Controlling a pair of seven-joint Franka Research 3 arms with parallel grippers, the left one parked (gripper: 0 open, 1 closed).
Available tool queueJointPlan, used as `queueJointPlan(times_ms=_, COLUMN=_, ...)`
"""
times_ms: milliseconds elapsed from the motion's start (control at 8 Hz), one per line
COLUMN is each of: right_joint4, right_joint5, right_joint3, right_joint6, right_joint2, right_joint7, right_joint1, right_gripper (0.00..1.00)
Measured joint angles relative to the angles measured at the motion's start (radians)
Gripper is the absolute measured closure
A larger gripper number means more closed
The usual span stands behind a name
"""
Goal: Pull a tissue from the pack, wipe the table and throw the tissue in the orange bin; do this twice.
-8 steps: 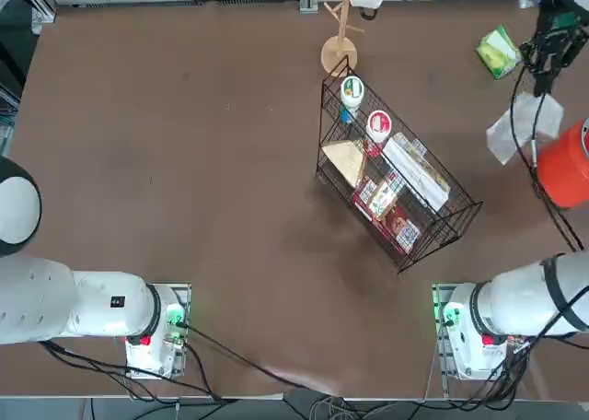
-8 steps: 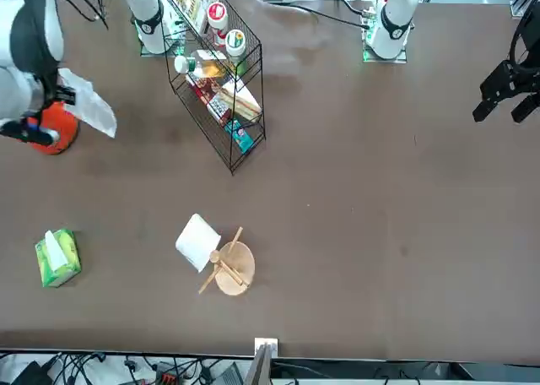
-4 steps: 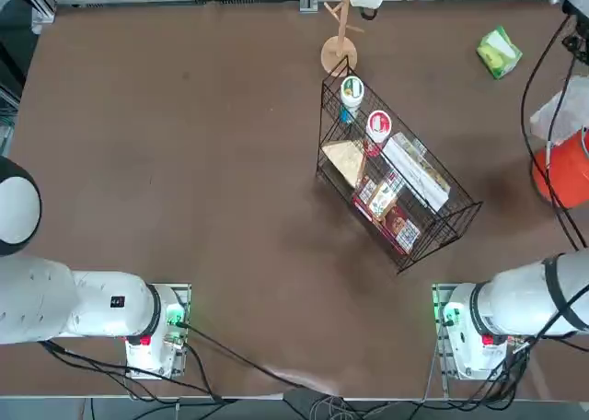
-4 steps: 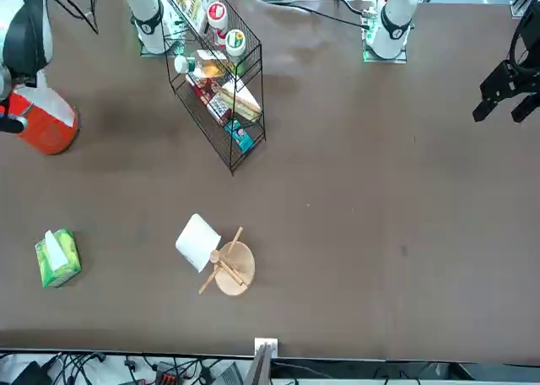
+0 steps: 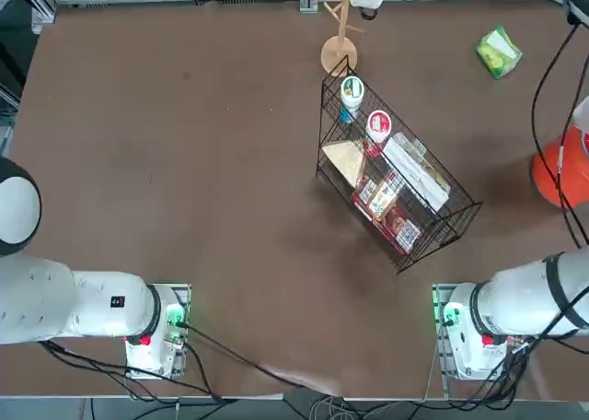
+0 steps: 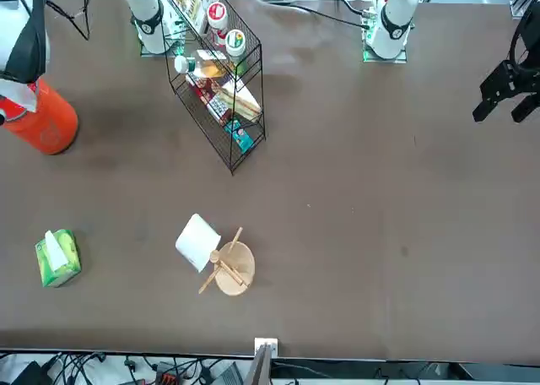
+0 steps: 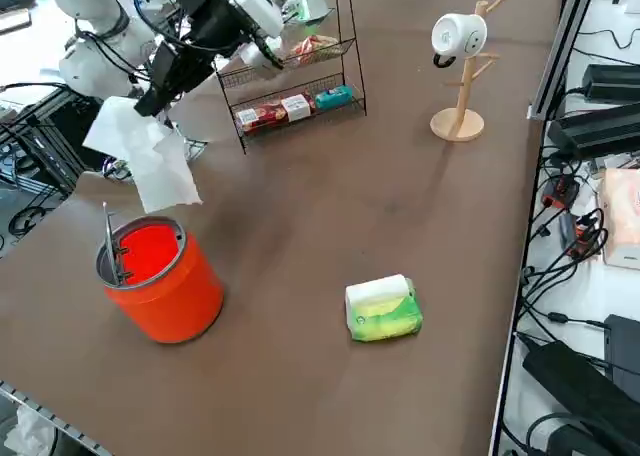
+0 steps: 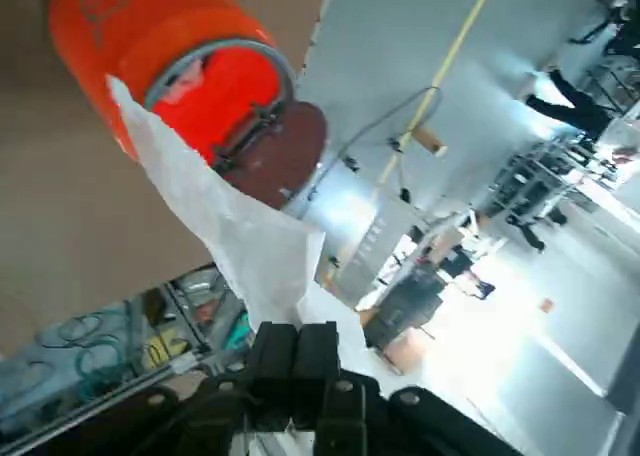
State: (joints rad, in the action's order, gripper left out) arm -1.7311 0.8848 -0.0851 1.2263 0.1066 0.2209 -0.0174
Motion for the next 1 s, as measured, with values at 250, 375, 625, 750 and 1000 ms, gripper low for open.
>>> queueJointPlan(times_ms=250, right_joint4=0.000, right_joint5=0.034, right_joint3=0.000, right_joint6=0.015, right_joint2=0.031, right_joint7=0.040, right_joint1=-0.025, right_gripper=0.99)
queueJointPlan(times_ms=375, right_joint4=0.000, right_joint5=0.041, right_joint3=0.000, right_joint6=0.031, right_joint2=0.050, right_joint7=0.052, right_joint1=-0.043, right_gripper=0.99)
queueJointPlan(times_ms=625, right_joint4=-0.003, right_joint5=0.043, right_joint3=0.000, right_joint6=0.065, right_joint2=0.086, right_joint7=0.068, right_joint1=-0.070, right_gripper=0.99)
queueJointPlan(times_ms=750, right_joint4=-0.004, right_joint5=0.046, right_joint3=0.000, right_joint6=0.083, right_joint2=0.104, right_joint7=0.090, right_joint1=-0.085, right_gripper=0.99)
queueJointPlan(times_ms=1000, right_joint4=-0.004, right_joint5=0.064, right_joint3=0.000, right_joint6=0.113, right_joint2=0.129, right_joint7=0.136, right_joint1=-0.114, right_gripper=0.99)
